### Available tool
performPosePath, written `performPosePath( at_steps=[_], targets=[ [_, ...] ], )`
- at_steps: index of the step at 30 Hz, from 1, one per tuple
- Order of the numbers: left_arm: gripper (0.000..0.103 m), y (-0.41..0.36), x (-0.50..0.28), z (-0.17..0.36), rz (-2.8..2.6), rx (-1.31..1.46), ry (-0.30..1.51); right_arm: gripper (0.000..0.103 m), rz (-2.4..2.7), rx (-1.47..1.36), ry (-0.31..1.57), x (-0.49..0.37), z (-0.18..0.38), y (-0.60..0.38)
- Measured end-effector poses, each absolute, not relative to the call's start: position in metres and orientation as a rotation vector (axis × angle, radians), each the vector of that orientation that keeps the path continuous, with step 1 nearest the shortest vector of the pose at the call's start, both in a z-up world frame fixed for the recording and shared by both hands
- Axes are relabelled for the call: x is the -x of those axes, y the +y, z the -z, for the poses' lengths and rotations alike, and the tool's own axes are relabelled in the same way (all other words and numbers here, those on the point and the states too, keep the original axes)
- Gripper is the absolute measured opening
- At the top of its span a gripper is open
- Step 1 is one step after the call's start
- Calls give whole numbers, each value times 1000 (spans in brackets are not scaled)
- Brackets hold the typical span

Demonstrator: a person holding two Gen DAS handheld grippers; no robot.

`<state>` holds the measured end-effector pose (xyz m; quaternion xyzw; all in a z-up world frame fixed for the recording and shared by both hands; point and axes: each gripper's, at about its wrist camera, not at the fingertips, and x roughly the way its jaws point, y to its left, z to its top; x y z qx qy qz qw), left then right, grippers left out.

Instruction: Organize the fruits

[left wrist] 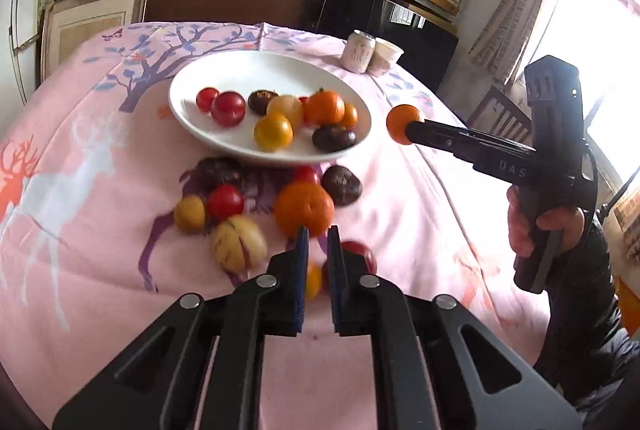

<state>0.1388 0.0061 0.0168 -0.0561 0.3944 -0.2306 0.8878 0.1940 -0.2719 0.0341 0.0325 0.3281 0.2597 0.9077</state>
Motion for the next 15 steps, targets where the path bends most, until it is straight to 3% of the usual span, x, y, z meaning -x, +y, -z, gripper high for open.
performPosePath(
  at_steps=[5, 7, 8, 10, 15],
  targets=[
    [10, 9, -133, -4, 482, 73, 882, 32, -556, -71, 684, -194, -31, -268],
    [22, 15, -120, 0, 460, 42, 876, 32, -553, -73, 700, -193, -24, -269],
    [39, 17, -113, 0, 440, 21, 865, 32, -548, -78, 709, -193, -20, -270],
    [57, 14, -110, 1, 423, -18, 878, 32, -540, -95, 719, -194, -15, -273],
    [65, 3, -100, 5, 429, -119, 861, 32, -540, -123, 727, -192, -7, -275]
  ],
)
